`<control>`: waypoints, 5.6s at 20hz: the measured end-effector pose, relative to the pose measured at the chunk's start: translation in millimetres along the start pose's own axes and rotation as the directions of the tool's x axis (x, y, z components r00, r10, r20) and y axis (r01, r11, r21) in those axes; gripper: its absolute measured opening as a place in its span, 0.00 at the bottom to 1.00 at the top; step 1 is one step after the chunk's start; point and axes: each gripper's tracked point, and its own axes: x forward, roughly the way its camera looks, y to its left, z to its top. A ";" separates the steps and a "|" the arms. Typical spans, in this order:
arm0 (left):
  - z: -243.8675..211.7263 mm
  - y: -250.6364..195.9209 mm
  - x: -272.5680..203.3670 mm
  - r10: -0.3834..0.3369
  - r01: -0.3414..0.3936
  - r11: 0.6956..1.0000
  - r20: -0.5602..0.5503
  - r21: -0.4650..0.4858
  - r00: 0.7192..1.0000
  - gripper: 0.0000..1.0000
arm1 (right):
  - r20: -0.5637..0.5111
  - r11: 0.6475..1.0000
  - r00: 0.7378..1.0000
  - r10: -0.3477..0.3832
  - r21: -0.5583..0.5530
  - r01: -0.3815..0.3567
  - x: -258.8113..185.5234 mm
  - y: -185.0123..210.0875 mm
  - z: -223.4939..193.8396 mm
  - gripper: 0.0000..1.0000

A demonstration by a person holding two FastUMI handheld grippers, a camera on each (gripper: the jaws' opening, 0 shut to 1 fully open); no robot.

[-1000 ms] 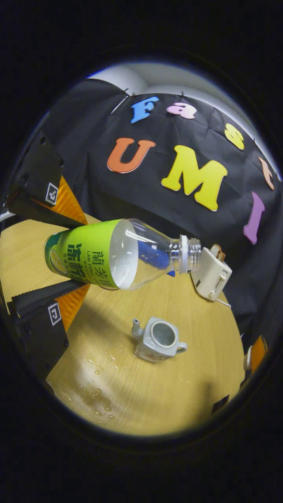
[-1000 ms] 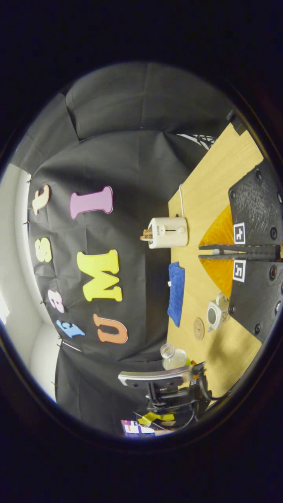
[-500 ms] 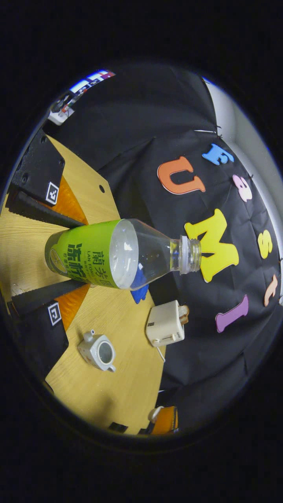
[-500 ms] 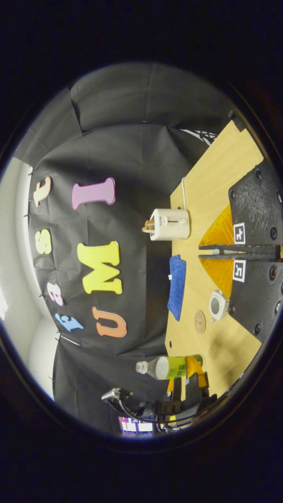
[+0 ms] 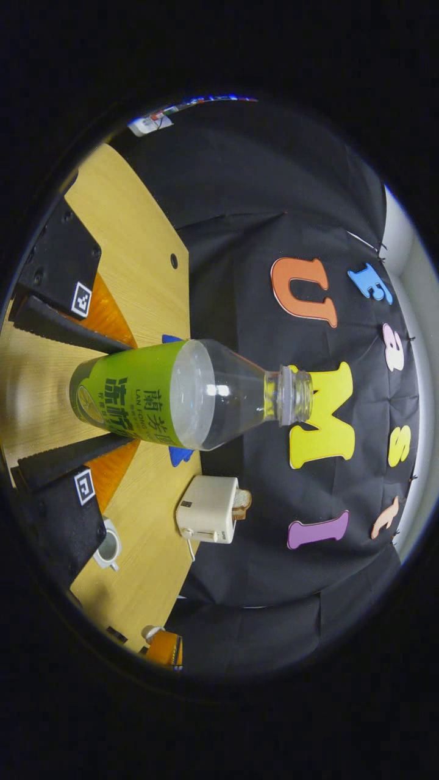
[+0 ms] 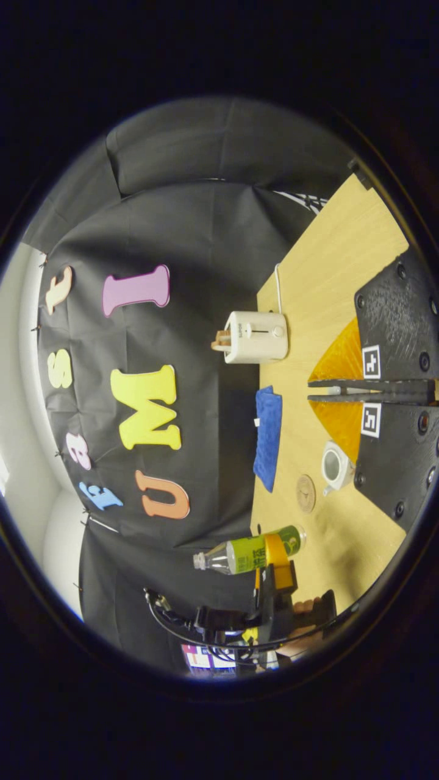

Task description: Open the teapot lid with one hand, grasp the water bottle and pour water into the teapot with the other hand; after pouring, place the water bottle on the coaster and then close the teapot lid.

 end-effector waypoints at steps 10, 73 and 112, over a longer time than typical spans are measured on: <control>-4.0 -4.2 69.2 -0.054 0.054 0.998 -0.016 -0.029 0.998 0.76 | -0.045 1.000 0.999 -0.012 -0.011 0.011 24.6 -2.5 -21.2 0.00; -16.2 92.4 -105.0 0.176 -0.174 0.982 0.012 -0.068 0.984 0.99 | -0.048 0.977 0.978 0.203 -0.056 -0.205 91.6 107.5 -35.9 0.00; 43.2 -50.7 -141.2 0.067 -0.058 0.997 0.244 -0.041 0.967 0.99 | 0.243 0.992 0.962 -0.123 0.018 0.122 -42.9 13.0 56.7 0.96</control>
